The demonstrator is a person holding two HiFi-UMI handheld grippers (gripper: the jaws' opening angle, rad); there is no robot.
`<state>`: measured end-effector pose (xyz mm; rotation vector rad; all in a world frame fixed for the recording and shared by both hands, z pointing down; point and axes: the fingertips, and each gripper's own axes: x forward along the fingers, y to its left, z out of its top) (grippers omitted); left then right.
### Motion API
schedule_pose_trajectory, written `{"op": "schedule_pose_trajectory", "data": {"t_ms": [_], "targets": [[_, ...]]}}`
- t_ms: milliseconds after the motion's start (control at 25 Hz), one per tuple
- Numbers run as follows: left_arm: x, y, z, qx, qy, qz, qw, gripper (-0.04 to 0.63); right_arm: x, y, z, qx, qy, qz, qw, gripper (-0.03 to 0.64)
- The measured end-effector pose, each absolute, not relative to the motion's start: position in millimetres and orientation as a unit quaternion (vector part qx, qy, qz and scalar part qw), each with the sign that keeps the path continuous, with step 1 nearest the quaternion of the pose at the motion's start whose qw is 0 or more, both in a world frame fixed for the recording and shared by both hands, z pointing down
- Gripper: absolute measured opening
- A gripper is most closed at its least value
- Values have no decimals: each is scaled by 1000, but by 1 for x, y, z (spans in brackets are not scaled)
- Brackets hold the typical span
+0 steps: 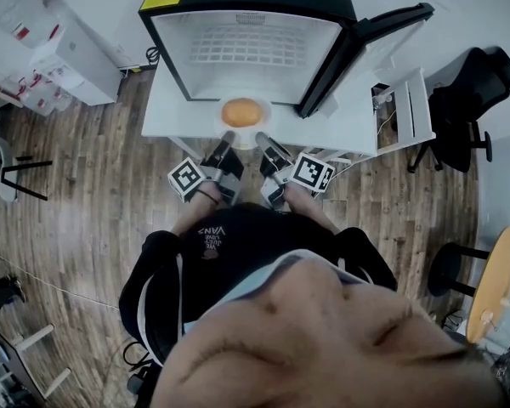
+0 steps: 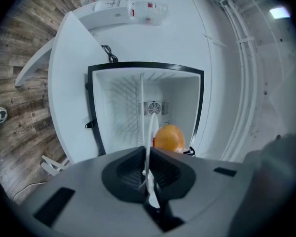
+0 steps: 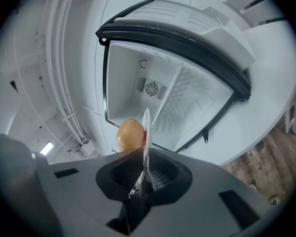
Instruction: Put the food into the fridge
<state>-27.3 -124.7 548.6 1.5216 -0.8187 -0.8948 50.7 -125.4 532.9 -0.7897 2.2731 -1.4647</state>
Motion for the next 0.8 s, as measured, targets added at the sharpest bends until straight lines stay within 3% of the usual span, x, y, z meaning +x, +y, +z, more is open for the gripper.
{"op": "schedule_pose_trajectory", "data": {"t_ms": [800], "targets": [[-44,-189,536,656,-322,-369,574,34,36,-183,524,-309,783,-510,177,28]]}}
